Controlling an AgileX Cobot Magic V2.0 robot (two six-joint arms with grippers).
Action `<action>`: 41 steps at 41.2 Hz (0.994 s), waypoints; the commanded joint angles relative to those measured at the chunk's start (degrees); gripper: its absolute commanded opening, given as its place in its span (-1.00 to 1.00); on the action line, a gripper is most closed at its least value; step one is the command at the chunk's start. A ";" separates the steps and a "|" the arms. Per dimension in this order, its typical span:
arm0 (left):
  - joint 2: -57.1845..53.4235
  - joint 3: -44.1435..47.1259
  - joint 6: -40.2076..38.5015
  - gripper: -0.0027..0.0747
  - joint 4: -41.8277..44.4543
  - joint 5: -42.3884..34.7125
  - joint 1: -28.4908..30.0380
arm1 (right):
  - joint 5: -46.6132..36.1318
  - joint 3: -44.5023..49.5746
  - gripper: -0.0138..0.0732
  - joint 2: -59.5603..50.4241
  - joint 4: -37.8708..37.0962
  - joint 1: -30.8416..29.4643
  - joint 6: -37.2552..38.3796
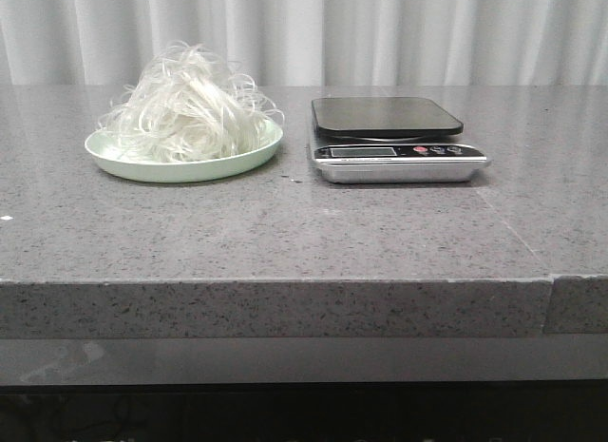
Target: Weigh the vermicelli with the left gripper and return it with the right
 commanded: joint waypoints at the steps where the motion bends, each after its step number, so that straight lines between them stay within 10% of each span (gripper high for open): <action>1: -1.16 0.38 -0.55 -0.56 -0.39 -4.43 0.08 | -4.66 -0.44 -0.32 -0.85 -0.09 -0.32 -0.54; 41: -1.16 -3.84 -0.15 -0.56 -1.70 -11.09 -0.02 | -8.69 -6.80 -0.32 -0.85 2.43 -0.32 0.09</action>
